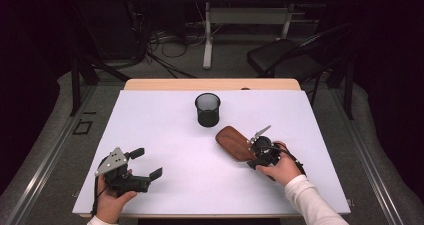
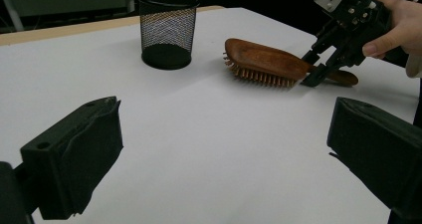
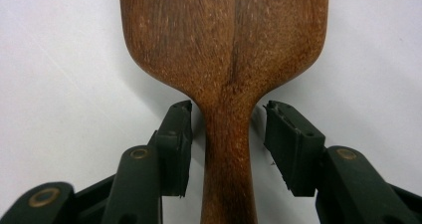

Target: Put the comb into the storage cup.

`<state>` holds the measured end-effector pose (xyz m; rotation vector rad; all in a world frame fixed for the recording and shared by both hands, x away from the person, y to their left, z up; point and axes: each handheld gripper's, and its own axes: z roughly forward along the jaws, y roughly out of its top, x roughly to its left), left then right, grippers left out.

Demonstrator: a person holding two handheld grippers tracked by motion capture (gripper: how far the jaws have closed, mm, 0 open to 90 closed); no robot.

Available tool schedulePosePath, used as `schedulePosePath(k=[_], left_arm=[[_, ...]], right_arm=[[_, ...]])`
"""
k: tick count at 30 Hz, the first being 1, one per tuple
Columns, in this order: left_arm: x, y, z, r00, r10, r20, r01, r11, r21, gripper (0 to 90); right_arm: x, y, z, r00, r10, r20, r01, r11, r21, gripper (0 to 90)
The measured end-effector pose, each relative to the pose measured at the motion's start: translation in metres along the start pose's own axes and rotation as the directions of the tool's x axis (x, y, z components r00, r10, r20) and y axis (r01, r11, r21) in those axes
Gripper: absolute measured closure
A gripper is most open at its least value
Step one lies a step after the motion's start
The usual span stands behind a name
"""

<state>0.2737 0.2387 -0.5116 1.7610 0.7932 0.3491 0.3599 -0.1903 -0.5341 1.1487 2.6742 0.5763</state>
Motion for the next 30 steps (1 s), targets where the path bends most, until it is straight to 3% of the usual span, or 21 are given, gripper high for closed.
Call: schedulePosePath(k=[3,4,30], left_arm=[[-0.0002,0.0001,-0.0002,1.0,0.001,-0.002,-0.001,1.0,0.001,1.0],[-0.0002,0.0001,-0.0003,1.0,0.003,-0.004,-0.003,1.0,0.0,1.0],[0.0003,-0.0003,0.0003,1.0,0.0,-0.001,0.0,1.0,0.003,1.0]], right_arm=[[0.0016,0.0001,0.0,0.9997,0.023,0.006,-0.023,1.0,0.008,53.8],[-0.0012,0.0007,0.0012,1.0,-0.005,0.001,0.005,1.0,-0.003,53.9],[0.0014,0.005,0.0017,0.9991,-0.041,-0.006,0.041,0.999,0.005,67.2]])
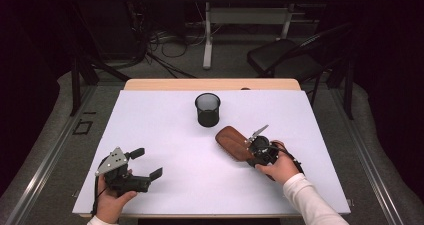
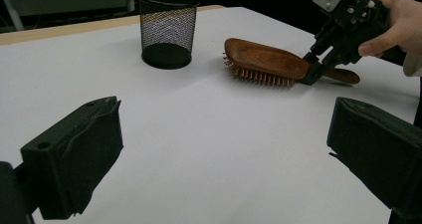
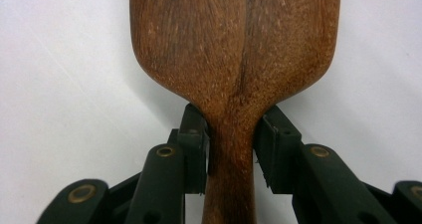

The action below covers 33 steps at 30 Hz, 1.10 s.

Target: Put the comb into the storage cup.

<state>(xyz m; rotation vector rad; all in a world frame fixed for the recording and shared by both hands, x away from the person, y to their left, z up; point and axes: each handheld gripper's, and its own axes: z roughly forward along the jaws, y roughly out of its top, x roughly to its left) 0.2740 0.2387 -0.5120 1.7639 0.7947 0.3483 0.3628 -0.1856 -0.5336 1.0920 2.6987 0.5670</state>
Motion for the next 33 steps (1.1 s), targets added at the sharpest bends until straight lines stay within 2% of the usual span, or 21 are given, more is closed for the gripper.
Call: schedulePosePath(k=[12,17,33], left_arm=[[0.0003,-0.0002,-0.0003,1.0,-0.002,0.0,0.002,1.0,-0.003,1.0],[0.0003,-0.0003,-0.0004,1.0,-0.001,0.0,0.001,1.0,-0.003,1.0],[0.0005,-0.0004,-0.0007,1.0,-0.001,-0.004,0.001,1.0,-0.002,1.0]], right_arm=[[-0.0011,-0.001,-0.0012,1.0,0.006,0.006,-0.006,1.0,0.01,71.0],[-0.0005,-0.0019,-0.001,0.9999,-0.008,0.011,0.008,1.0,-0.002,71.6],[0.0007,-0.0051,-0.0035,0.9998,-0.009,0.018,0.01,0.999,-0.035,72.0]])
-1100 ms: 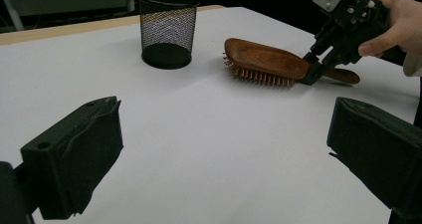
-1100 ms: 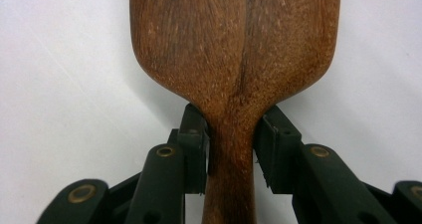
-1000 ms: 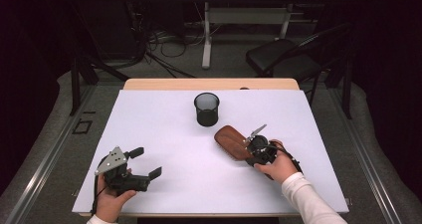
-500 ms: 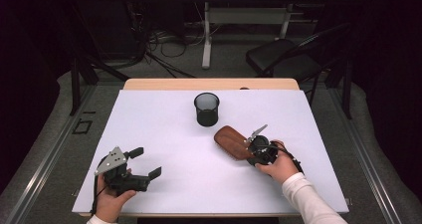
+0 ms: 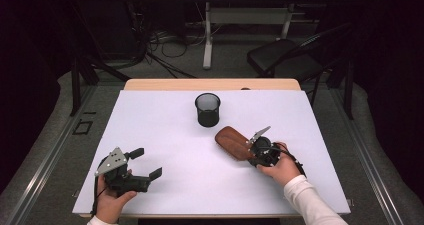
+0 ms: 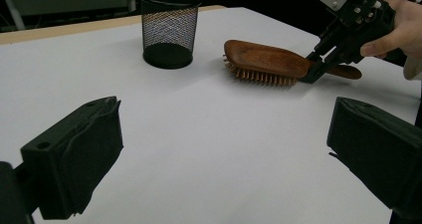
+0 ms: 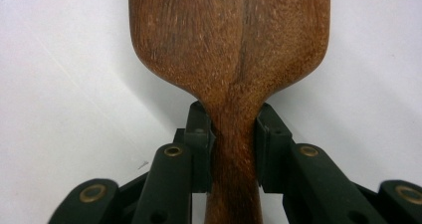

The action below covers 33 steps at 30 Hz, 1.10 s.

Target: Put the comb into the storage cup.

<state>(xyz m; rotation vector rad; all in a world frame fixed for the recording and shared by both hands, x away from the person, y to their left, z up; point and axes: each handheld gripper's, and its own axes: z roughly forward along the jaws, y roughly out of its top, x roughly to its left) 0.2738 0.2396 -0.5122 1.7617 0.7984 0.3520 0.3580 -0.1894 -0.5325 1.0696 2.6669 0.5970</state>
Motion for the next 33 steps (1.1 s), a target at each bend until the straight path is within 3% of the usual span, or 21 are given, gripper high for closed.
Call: schedulePosePath(k=[22,33], left_arm=[[0.0,-0.001,0.0,1.0,0.002,-0.008,-0.002,1.0,0.005,1.0],[0.001,-0.001,0.001,1.0,-0.003,-0.004,0.003,1.0,0.005,1.0]], right_arm=[[0.006,-0.005,-0.008,0.9999,0.004,0.013,-0.002,0.994,-0.111,72.0],[0.01,0.0,-0.013,0.9998,0.015,0.01,-0.013,0.983,-0.183,72.1]])
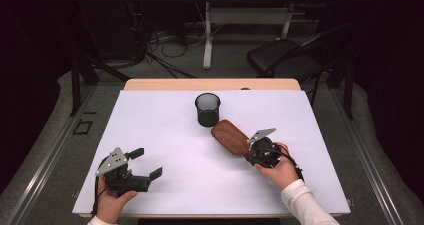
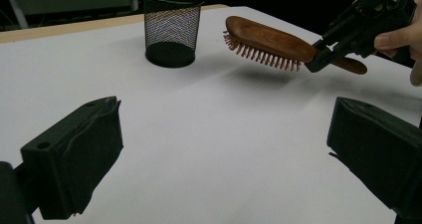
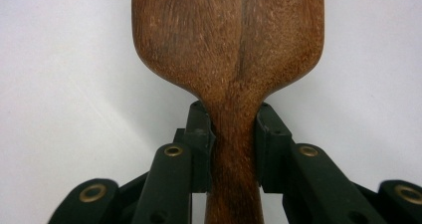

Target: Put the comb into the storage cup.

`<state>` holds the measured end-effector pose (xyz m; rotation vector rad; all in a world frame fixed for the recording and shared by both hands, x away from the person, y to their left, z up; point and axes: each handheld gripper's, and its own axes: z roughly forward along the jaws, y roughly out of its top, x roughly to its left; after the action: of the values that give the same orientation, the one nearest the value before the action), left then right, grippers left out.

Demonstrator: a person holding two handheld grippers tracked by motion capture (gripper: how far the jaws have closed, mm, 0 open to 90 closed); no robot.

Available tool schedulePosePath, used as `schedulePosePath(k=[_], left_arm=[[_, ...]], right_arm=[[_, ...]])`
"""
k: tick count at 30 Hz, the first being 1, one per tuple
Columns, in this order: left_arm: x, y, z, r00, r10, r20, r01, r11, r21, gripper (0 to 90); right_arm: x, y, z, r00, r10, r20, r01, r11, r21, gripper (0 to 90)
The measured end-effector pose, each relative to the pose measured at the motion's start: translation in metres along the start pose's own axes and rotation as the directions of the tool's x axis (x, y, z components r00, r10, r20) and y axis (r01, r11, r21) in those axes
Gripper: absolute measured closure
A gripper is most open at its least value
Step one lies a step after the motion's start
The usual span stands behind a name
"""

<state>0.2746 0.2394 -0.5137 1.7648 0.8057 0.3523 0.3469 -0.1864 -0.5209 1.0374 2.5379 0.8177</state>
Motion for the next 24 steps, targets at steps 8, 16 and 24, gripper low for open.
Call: schedulePosePath(k=[8,16,24], left_arm=[[0.0,0.0,0.0,1.0,-0.002,0.002,0.002,1.0,0.001,1.0],[0.0,0.0,0.0,1.0,-0.005,-0.005,0.005,0.9999,-0.009,1.0],[0.001,0.001,-0.001,0.9998,-0.018,-0.01,0.018,0.9994,-0.03,0.9]], right_arm=[[0.004,0.005,-0.003,1.0,0.001,-0.008,-0.001,0.999,-0.036,72.0],[0.008,0.013,-0.006,0.9999,-0.001,-0.017,-0.001,0.997,-0.076,72.0],[0.014,0.022,-0.007,0.9994,0.004,-0.034,-0.008,0.992,-0.129,72.0]])
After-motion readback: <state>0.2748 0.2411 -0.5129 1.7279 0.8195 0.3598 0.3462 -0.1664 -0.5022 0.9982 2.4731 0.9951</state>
